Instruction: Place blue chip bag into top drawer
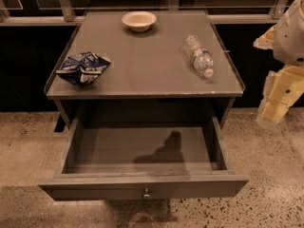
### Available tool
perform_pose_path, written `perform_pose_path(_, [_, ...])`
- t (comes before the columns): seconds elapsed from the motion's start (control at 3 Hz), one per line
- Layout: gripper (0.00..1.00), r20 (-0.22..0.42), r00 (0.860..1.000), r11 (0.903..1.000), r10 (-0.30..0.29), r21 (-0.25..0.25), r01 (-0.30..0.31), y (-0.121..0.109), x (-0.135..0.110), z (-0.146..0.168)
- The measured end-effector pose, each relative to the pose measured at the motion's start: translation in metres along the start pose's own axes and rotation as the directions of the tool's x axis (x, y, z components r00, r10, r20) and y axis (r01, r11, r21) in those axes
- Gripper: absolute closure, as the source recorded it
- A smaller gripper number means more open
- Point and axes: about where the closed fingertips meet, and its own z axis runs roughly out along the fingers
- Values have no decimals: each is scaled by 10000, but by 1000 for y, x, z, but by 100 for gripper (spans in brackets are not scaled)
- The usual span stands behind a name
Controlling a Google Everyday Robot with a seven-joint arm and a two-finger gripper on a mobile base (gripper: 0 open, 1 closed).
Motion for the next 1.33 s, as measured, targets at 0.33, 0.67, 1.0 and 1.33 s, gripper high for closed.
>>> perform_pose_path(0.33, [0, 0, 10000, 10000, 0, 1, 0, 0, 0, 0])
perform_pose_path(0.67, [0, 247, 9997, 9996, 55, 260, -61, -6, -5, 5])
perform_pose_path(1.0, [0, 1675, 9859, 9982, -32, 593, -68, -33, -19, 22])
perform_pose_path(1.33, [0, 3839, 9221, 9988, -485, 195, 444, -66, -75, 49])
